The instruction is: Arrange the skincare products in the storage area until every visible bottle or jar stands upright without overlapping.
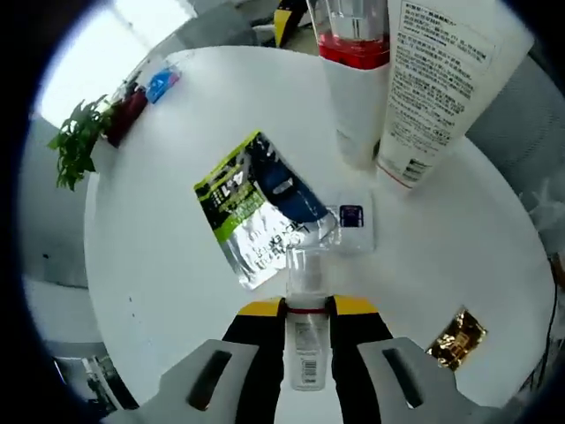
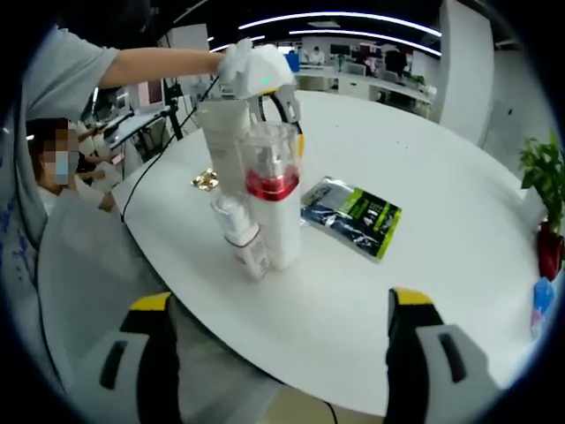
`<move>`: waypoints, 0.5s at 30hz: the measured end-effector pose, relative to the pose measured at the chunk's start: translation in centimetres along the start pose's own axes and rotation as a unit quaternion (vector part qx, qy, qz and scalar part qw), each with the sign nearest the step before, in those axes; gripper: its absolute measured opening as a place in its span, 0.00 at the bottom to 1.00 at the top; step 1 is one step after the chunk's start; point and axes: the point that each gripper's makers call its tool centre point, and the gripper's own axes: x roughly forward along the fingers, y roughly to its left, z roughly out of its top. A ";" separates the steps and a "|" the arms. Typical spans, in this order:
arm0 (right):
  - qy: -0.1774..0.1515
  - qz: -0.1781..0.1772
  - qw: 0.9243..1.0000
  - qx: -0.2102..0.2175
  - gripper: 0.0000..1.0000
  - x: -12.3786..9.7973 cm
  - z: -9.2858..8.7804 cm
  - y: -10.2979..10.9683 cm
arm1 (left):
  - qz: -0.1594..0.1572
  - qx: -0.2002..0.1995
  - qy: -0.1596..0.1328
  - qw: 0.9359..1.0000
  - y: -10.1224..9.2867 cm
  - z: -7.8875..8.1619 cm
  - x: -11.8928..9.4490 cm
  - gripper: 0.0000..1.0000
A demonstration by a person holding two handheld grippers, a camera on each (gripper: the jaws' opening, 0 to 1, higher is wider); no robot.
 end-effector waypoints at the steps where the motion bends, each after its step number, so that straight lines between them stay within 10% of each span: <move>1: 0.000 0.000 1.000 -0.001 0.99 0.0 0.0 0.0 | 0.008 -0.008 -0.001 1.000 0.1 0.0 -0.2 0.14; 15: -0.019 0.001 1.000 -0.012 0.98 -1.0 1.1 1.5 | 0.053 -0.107 -0.055 0.991 -1.2 0.9 -3.3 0.15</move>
